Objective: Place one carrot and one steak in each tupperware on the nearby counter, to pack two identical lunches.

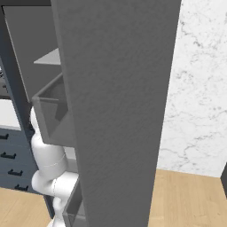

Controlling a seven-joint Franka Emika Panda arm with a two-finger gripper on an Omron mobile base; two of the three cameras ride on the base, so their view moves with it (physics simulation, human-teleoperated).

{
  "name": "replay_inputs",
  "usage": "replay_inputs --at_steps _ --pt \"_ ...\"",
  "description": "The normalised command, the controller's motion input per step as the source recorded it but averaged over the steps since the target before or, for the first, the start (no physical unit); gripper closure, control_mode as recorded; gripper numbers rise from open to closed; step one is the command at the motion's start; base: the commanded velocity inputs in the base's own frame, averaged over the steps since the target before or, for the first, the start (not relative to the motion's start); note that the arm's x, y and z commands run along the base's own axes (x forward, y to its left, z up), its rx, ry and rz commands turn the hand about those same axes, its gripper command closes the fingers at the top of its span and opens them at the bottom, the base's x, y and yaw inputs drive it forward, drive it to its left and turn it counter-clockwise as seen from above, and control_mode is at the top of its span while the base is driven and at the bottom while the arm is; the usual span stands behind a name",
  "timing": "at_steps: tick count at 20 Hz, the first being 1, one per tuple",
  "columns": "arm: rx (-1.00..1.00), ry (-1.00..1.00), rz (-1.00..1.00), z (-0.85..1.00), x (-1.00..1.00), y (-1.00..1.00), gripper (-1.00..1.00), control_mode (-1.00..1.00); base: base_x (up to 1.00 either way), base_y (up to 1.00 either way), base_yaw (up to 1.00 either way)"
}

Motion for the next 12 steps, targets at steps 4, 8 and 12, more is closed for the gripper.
replay_inputs --at_steps 4,8,12 --pt "0.01 0.00 0.00 -0.27 0.27 -0.01 -1.00 -1.00 0.00 0.00 0.00" --pt "0.03 0.00 0.00 -0.22 0.28 -0.09 -1.00 -1.00 0.00 0.00 0.00" --pt "0.06 0.00 0.00 -0.14 0.33 -0.24 -1.00 -1.00 0.00 0.00 0.00"
